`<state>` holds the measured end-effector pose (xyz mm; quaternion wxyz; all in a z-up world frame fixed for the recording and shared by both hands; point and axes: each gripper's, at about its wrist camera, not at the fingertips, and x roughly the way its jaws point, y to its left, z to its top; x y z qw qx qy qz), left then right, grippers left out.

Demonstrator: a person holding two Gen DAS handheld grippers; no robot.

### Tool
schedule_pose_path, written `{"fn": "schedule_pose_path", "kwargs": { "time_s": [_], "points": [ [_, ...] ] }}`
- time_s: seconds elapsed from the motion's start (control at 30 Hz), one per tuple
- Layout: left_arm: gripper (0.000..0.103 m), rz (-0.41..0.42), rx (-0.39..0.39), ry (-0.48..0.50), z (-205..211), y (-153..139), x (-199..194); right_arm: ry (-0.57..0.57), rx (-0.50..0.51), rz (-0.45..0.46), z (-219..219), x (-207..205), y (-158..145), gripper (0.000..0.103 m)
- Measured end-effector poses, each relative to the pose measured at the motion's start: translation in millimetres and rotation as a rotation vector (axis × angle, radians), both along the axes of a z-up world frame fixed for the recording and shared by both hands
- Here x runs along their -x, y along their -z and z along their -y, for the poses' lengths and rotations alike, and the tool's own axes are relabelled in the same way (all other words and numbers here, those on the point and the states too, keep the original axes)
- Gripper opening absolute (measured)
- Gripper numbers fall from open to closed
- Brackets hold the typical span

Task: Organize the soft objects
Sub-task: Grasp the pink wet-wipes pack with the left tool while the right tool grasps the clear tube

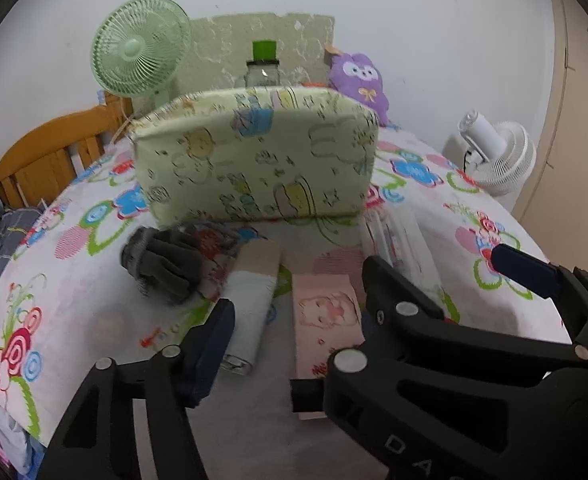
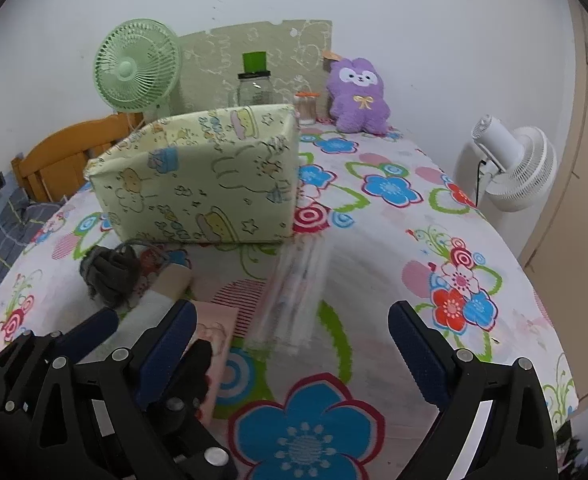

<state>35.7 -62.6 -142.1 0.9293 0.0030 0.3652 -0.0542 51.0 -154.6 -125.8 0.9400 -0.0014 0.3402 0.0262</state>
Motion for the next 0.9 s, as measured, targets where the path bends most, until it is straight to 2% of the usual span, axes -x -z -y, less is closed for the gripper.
{"fn": "schedule_pose_path", "kwargs": {
  "time_s": [0.53, 0.7, 0.9],
  "points": [
    [0.067, -0.037, 0.014, 0.037, 22.0, 6.9, -2.4, 0.036, -0.01, -0.028, 22.0, 0.6, 5.6, 0.097],
    [0.061, -0.061, -0.011, 0.02, 21.9, 12.6, -3.2, 0.038, -0.011, -0.036, 24.3, -0.2, 7.9, 0.096],
    [0.046, -0.059, -0.012, 0.01, 15.5, 12.1, -4.3, 0.02, -0.025, -0.043, 17.5, -4.5, 10.3, 0.096]
  ]
}}
